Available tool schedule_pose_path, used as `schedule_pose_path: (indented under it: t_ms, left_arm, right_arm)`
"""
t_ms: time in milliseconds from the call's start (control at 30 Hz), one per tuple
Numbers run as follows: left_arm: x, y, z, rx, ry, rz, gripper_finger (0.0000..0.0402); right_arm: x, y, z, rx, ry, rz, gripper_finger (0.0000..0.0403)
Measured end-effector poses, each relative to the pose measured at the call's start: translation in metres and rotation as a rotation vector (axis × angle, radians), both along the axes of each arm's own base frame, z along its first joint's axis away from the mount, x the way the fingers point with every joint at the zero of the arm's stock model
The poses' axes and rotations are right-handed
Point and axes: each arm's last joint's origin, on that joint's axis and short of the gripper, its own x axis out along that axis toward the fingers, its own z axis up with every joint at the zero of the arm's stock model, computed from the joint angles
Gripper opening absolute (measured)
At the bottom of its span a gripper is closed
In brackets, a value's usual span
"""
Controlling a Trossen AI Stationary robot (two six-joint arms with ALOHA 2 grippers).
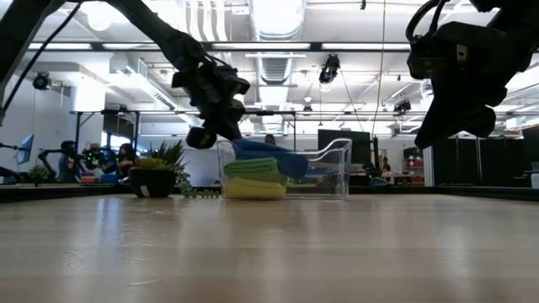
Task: Fold microfiber towels
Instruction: Fold the blue microfiber towel
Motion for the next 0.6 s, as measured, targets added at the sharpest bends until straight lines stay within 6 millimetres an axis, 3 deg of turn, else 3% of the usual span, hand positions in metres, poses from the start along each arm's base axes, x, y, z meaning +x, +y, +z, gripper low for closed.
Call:
schedule_pose_path:
  t_ms: [400, 600]
  left_arm:
    - [-0.002, 0.005, 0.027, 0.109, -0.036, 0.034, 0.0000]
    - [0.004, 0.000, 0.056, 0.109, -0.147, -0.011, 0.0000]
  right_arm:
    - [0.003, 0.001, 0.005, 0.016, -0.023, -0.014, 0.0009]
    - [0.004, 0.001, 0.008, 0.002, -0.040, -0.028, 0.0009]
